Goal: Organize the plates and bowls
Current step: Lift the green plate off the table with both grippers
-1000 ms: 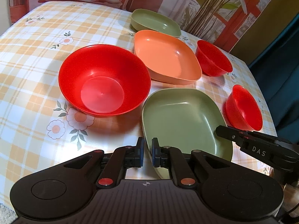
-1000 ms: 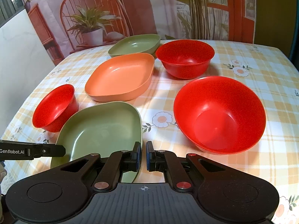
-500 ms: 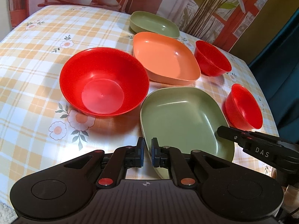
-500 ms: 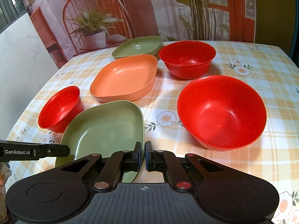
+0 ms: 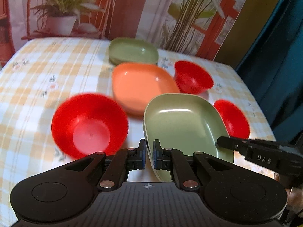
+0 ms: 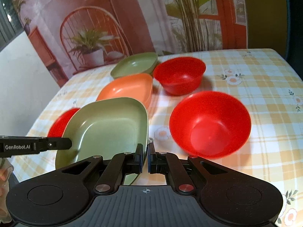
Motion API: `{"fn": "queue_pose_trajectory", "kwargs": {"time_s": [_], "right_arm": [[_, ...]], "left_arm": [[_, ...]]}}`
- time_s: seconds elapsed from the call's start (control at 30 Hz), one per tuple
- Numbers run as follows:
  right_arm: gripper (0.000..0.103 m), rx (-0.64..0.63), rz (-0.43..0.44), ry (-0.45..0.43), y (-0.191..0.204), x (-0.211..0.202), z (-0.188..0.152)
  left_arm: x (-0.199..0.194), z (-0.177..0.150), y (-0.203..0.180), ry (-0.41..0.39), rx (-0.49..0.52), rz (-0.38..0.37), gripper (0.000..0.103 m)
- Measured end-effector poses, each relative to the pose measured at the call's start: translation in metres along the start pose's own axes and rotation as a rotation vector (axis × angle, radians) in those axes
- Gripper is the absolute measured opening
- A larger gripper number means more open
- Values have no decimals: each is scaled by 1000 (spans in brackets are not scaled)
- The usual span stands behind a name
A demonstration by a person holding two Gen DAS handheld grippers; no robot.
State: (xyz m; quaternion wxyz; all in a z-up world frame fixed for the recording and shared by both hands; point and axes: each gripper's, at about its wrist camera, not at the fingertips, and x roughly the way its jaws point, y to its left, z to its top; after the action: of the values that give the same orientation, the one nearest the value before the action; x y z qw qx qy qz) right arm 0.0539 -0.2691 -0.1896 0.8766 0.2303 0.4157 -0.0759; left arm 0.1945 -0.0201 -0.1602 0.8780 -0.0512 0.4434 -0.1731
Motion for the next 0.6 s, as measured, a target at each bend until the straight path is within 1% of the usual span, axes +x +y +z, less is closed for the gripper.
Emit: {"fn": "queue_pose_trajectory", "kwargs": {"time_s": [0.13,0.23,0.33,0.47,0.6], "right_arm": [[6,13,21,-31,0,-5,20],[7,-2,18,-57,5,-4,35],[8,-19,23,-77,12,0,52],[8,-9,24,-114,15,9,78],[8,-23,13,-119,18,26,98]], "left_arm": [[-3,20,-1,-22,28,-8,8],[-4,38,4,-44,35,-25,8],[-2,58,5,-69,72,-11,8],[8,81,12,-59,74,-3,8],[21,95,20,-41,90,21,8]]}}
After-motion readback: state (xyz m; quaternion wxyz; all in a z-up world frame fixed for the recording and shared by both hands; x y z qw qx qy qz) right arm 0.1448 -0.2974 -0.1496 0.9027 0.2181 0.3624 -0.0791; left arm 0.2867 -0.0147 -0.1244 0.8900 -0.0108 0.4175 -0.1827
